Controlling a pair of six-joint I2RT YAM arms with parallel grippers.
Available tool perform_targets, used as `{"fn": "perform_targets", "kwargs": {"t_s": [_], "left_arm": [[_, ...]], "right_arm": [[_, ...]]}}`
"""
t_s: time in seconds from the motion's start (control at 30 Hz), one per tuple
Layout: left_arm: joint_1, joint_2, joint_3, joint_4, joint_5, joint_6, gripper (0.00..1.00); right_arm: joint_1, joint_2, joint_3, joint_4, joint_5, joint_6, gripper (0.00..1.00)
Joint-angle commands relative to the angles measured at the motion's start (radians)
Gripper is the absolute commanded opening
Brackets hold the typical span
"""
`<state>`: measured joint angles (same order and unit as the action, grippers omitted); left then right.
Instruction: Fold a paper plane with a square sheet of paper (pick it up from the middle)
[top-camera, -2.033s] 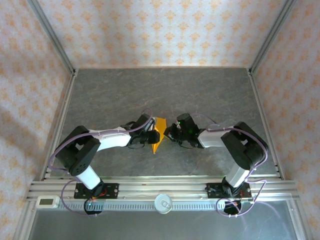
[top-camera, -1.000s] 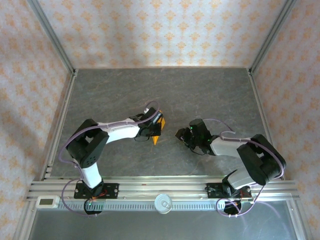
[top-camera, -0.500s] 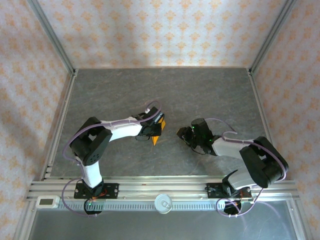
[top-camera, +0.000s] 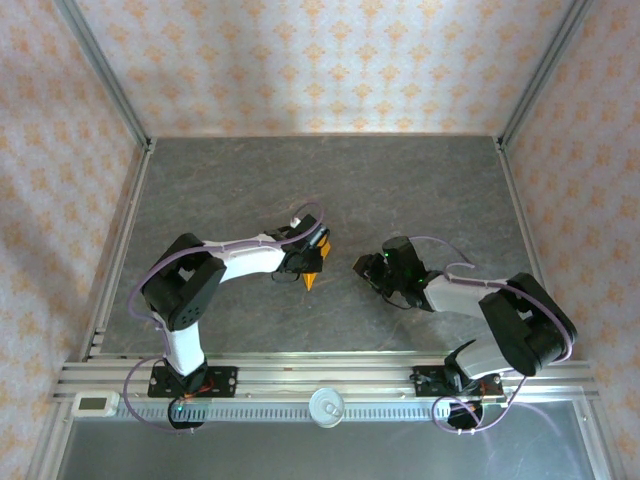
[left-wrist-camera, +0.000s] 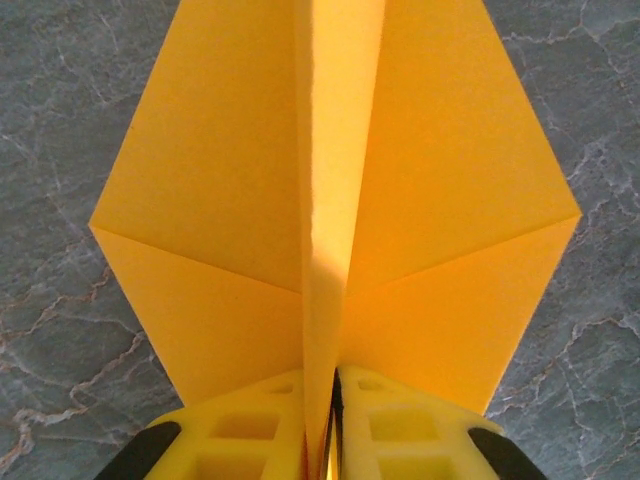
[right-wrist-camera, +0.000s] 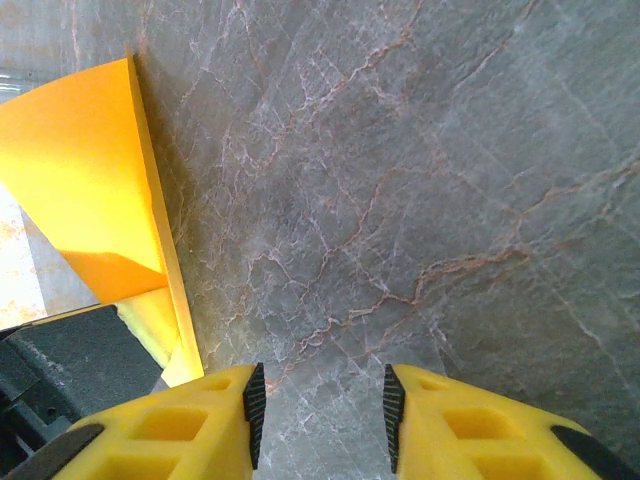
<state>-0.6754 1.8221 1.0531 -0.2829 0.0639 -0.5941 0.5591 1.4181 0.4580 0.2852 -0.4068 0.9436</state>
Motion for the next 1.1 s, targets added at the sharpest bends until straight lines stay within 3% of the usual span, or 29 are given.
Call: {"fn": "perform_targets", "kwargs": {"t_s": [0.0, 0.47, 1.07], "left_arm": [[-0.01, 0.025, -0.035, -0.038, -0.048, 0.002, 0.19], [-0.057, 0.046, -0.056, -0.047, -0.114, -0.07, 0.35], [-0.099, -0.027, -0.072, -0.034, -0.161, -0.296, 0.37]], "right_arm": [[-0.005, 0.006, -0.007, 0.008, 0.022, 0.006, 0.39], [-0.007, -0.001, -0.015, 0.006, 0.015, -0.012, 0.39], [-0.052, -0.011, -0.027, -0.003, -0.03, -0.073, 0.4]]}}
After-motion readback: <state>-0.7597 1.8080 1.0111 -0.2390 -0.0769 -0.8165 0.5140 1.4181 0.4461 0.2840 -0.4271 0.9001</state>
